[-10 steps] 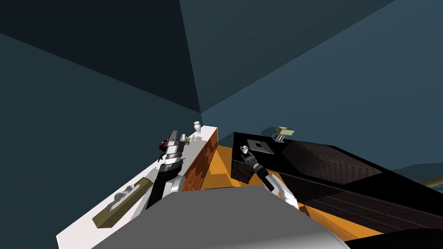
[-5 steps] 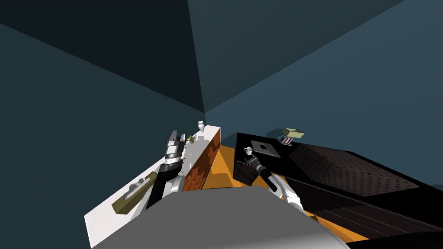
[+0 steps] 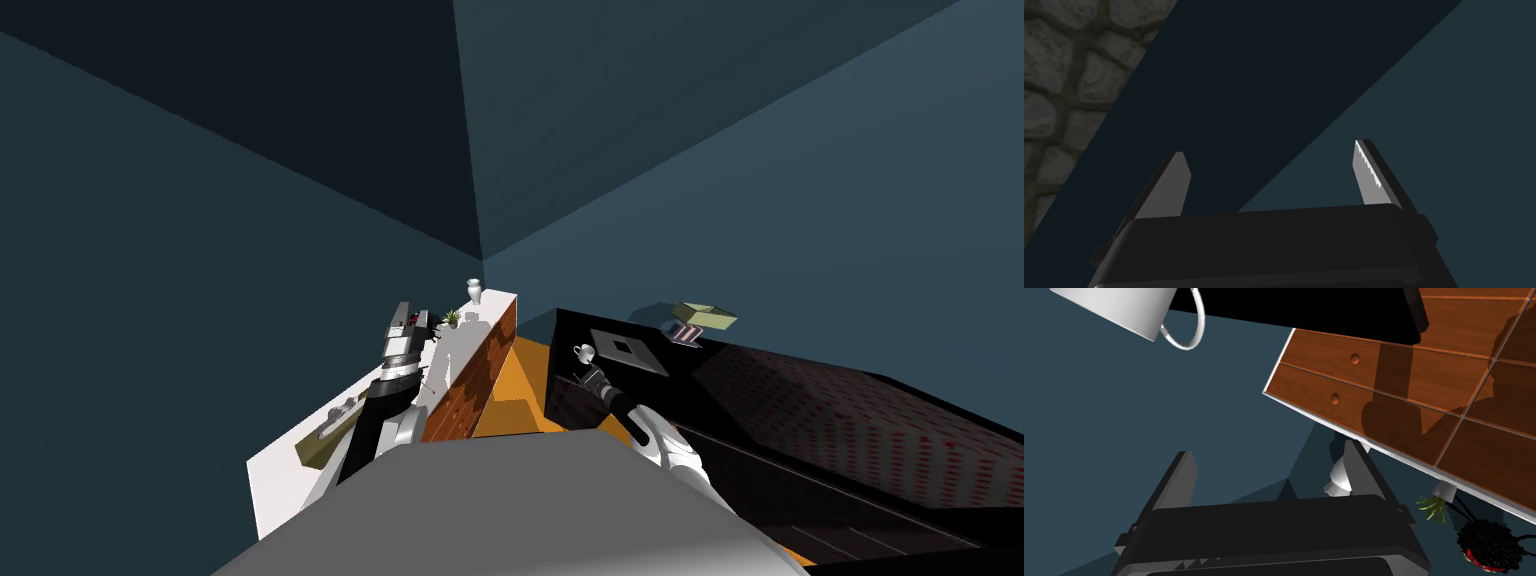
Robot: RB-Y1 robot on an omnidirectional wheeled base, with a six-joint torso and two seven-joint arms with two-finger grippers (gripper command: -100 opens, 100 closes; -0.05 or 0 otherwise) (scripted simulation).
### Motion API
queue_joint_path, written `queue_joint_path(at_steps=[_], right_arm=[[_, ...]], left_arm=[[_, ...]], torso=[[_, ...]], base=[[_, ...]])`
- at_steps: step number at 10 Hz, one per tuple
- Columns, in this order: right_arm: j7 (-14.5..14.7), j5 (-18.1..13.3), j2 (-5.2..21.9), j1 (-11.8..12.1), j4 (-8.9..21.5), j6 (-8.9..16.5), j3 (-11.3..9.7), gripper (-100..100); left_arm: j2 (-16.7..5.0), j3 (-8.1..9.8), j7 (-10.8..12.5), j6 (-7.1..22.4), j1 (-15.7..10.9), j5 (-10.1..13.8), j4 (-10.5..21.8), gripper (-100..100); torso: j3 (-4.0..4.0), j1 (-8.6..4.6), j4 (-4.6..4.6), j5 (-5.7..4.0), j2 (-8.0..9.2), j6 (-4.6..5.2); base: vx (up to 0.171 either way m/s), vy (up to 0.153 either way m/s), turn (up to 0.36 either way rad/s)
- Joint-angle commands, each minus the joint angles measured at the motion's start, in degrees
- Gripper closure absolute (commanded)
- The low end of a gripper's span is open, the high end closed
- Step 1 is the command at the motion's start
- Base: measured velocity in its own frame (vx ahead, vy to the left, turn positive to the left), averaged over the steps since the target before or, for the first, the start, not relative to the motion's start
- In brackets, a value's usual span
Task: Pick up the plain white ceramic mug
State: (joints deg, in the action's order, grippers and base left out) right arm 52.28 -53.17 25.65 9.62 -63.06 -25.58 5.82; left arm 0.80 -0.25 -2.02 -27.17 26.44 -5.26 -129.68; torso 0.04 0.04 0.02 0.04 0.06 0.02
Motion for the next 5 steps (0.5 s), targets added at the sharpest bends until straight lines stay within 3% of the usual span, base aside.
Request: queue_joint_path(at_steps=[1,5], right_arm=[[2.59,-2.51,1.57,-1.08,2.86,-0.66,1.30,-100],[4.14,-4.05,2.49,-1.98,7.26,-1.08,2.16,-100]], left_arm=[[0.00,0.00,0.00,0.00,0.00,0.00,0.00,0],[0.00,0.00,0.00,0.00,0.00,0.00,0.00,0]], torso=[[0.00,0.00,0.00,0.00,0.00,0.00],[0.00,-0.05,0.00,-0.01,0.00,0.00]], base=[[0.010,0.026,0.234],[0.006,0.009,0.081]])
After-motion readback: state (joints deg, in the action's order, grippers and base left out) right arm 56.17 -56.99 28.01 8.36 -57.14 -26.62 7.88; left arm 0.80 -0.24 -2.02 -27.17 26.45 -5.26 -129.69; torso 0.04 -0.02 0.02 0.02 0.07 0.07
